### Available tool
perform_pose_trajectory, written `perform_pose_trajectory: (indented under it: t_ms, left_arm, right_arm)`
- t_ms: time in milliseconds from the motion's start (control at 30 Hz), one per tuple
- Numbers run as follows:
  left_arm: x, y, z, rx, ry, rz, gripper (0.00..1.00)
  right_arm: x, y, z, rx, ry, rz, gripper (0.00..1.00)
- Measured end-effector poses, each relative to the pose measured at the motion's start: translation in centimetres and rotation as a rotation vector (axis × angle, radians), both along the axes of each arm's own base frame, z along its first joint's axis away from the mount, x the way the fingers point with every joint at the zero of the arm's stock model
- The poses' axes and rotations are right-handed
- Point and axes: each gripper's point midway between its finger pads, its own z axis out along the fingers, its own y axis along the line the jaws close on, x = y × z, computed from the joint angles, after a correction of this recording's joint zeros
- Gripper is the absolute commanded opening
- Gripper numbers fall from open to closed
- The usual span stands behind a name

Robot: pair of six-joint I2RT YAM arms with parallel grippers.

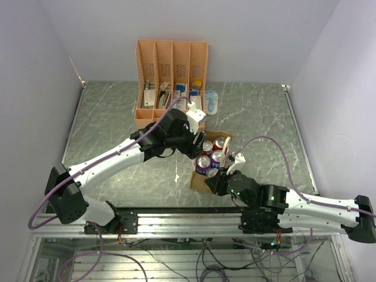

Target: Take the beverage out of the canvas bag

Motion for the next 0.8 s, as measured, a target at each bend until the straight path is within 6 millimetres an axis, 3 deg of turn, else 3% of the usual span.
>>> perform_pose_trajectory:
  t_ms: [200,467,667,800]
  left_arm:
    - [0.9,1.3,-0.2,0.054,-0.032,0.08,0.4]
    - [0.9,2.9,-0.4,0.079,-0.057,0.13,0.12]
    - [1.2,3.3,-0.5,0.093,-0.066,0.155,0.07]
    - [1.2,3.8,-0.5,0.098,-0.071,0.172,0.07]
  right_arm:
    - [-0.1,-0.4,0.4,-0.033,0.003,0.0,0.28]
    - [1.7,-0.7,2.8,-0.24,-0.063,-0.038,0.35]
    - [4.1,-1.3,5.8,-0.316,-0.148,-0.107,0.35]
    - [6.5,-1.6,5.8,-0.387,-0.16,-0.146,0.35]
